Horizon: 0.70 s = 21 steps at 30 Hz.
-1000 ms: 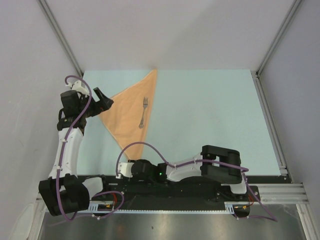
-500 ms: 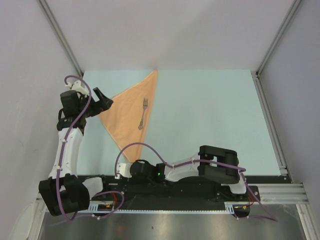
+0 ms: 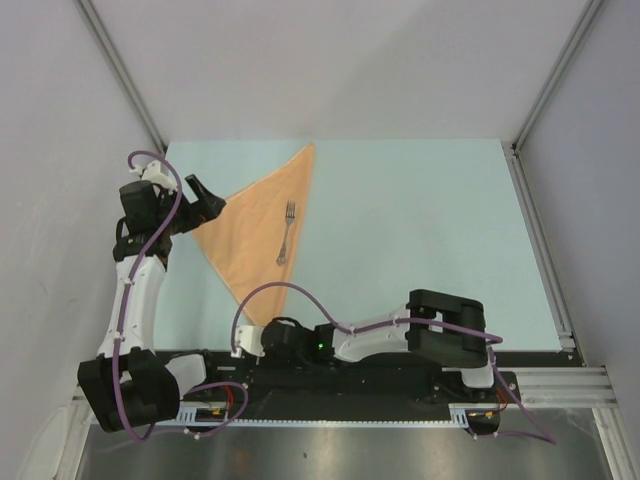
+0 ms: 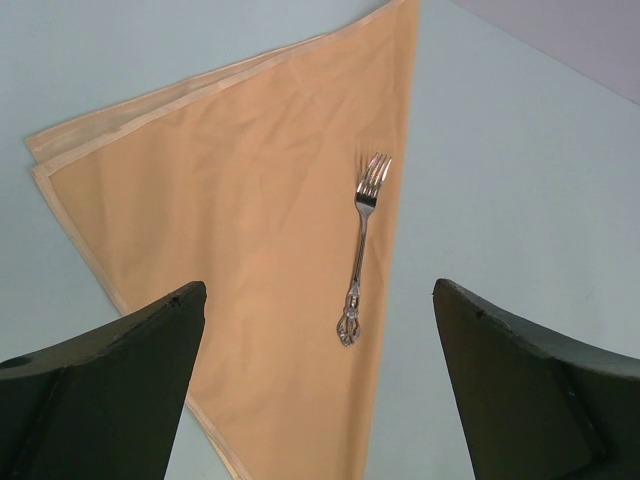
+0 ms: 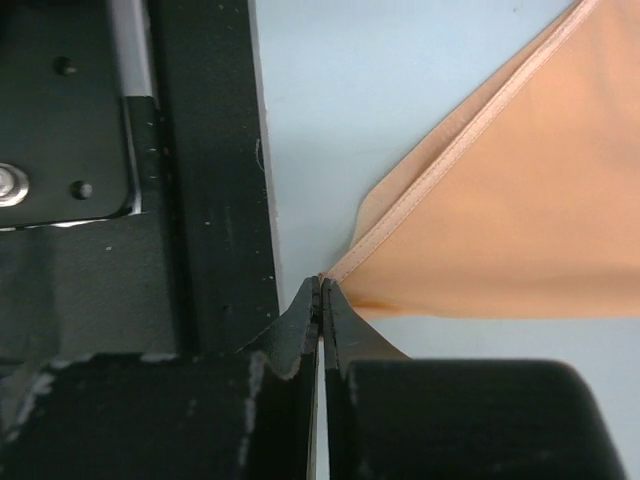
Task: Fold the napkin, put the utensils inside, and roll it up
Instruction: Fold the napkin
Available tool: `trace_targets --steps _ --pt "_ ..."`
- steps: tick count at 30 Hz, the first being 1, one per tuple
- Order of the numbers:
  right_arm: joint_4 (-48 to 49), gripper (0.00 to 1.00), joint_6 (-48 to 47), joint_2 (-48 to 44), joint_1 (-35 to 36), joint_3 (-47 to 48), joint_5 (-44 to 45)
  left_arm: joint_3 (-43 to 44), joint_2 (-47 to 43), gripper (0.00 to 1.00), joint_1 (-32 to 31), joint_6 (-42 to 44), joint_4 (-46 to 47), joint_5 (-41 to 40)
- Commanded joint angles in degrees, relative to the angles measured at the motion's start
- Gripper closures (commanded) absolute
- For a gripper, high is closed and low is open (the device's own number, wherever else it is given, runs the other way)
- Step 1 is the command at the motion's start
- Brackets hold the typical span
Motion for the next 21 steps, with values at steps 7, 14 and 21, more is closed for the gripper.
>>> trace_targets --steps 7,14,21 --pt "-2.4 1.0 4.8 -6.9 0.5 1.1 -0.7 0.0 -0.9 0.0 0.8 -1.0 1.6 1.9" --pt "-1.8 1.0 5.2 -7.6 -5.2 2.4 -3.6 0.0 -1.2 0.0 0.9 -1.0 1.6 1.9" --pt "-3.8 1.0 6.5 -4.6 -8.4 6.4 -4.2 0.1 -1.4 0.0 1.3 -1.0 1.5 1.6"
